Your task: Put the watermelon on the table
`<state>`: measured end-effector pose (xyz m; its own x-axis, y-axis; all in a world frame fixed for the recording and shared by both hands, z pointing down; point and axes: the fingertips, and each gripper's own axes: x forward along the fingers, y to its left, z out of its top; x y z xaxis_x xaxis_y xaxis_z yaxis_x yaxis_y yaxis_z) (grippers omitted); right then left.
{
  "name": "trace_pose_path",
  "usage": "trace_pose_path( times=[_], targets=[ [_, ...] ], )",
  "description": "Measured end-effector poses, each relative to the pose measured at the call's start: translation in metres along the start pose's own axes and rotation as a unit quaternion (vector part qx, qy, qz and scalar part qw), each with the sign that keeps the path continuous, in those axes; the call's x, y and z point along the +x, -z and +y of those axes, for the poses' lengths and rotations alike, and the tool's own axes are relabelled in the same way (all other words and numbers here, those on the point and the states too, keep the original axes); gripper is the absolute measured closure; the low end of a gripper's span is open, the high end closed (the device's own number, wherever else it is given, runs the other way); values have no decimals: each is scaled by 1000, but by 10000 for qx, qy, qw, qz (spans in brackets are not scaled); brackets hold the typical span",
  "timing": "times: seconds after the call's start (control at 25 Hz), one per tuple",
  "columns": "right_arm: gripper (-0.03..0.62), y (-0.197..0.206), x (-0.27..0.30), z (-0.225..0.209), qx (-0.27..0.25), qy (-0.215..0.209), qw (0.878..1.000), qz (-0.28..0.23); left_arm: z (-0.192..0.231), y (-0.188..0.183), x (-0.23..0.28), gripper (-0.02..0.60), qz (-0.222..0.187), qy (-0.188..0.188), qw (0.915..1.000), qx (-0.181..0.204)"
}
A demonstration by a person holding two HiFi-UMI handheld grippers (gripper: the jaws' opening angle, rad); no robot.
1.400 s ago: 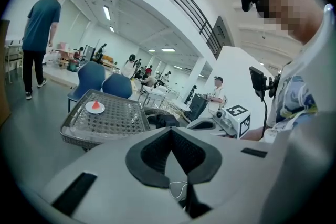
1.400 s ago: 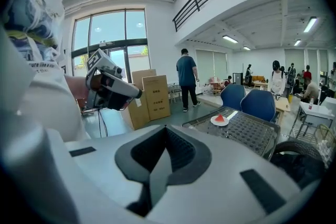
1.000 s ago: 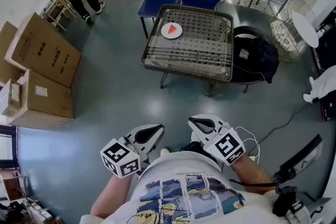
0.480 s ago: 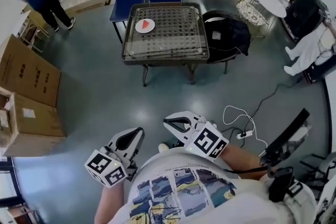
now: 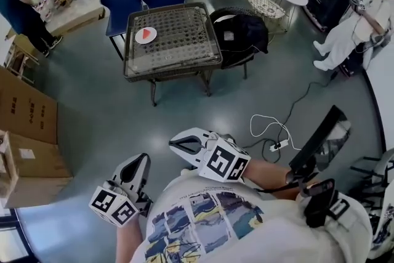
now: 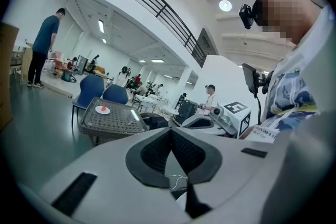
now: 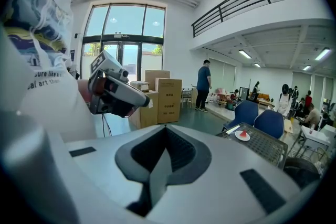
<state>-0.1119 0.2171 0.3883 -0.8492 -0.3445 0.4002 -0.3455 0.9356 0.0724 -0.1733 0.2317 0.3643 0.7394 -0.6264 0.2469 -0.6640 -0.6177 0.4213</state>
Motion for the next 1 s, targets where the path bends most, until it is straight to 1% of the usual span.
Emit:
trace_pose_path(
  times=[0.52,1.0],
  targets=[
    [583,-3,2,4,-54,63,10000,55,3,3,-6,572,-39,17,10000,25],
    [583,-2,19,-4,-51,28,9999,121,22,2,-4,572,-5,6,10000,-28]
  ],
)
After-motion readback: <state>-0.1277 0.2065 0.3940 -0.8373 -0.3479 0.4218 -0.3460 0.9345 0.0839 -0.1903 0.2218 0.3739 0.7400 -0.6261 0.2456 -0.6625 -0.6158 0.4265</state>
